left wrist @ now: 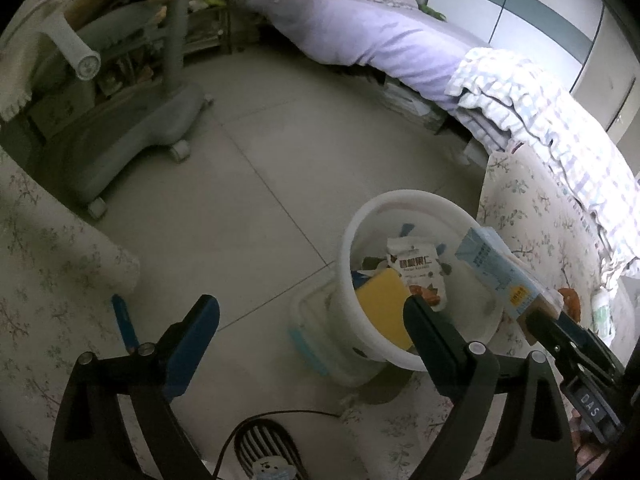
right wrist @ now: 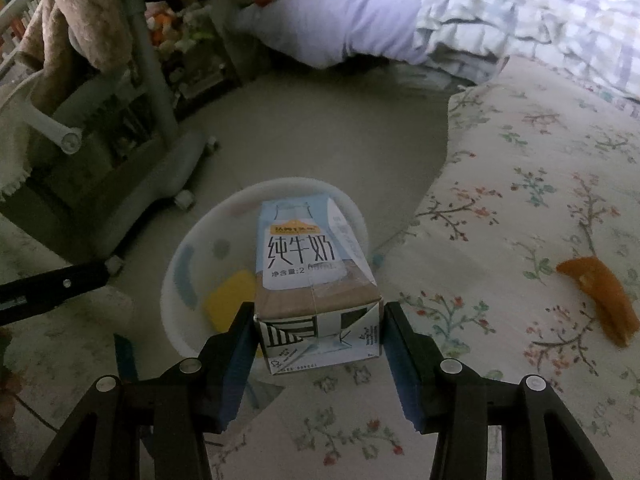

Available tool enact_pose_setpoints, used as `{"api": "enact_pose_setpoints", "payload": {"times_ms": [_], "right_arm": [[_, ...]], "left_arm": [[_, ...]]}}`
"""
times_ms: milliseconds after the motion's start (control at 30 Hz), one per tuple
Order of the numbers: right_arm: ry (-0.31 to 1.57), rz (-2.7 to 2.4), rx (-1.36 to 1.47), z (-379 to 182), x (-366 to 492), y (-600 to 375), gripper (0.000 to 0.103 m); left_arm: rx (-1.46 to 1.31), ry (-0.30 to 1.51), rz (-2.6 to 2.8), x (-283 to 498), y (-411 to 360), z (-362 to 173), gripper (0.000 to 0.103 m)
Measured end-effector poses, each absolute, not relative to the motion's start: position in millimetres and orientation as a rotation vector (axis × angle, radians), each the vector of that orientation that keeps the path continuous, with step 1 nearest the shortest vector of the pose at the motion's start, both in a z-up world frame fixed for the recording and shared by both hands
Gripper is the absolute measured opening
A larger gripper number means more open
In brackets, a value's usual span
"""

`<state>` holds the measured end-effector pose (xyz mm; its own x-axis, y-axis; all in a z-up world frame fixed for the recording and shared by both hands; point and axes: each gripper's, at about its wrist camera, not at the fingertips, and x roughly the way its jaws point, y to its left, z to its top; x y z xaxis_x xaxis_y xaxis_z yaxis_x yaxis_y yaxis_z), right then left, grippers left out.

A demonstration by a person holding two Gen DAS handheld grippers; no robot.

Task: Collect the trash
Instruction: 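Lower the milk carton over the bin and open the right gripper, then move both grippers back to the orange peel and white bottles on the bed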

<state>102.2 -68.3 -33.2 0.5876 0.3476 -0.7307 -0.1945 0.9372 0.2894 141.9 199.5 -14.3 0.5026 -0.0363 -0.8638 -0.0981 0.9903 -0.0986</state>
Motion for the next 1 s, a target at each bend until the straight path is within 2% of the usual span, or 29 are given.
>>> {"api": "enact_pose_setpoints", "payload": {"times_ms": [167, 267, 367, 1000], "right_arm": [[0.893, 0.339, 0.203, -36, 111, -63, 0.057], [0.913, 0.36, 0.272, -38, 119, -70, 0.07], [0.894, 0.341, 0.277, -34, 116, -76, 0.075], [0.902, 0.143, 0.185, -32, 62, -177, 0.079]], "left_arm": [[-0.151, 1.045, 0.039, 142, 200, -13, 0.095], [-0.149, 1.043, 0.036, 141, 200, -13, 0.095], [-0.149, 1.044, 0.035, 140, 198, -14, 0.095], [-0.115, 1.058, -0.067, 139, 126, -7, 0.095]]}}
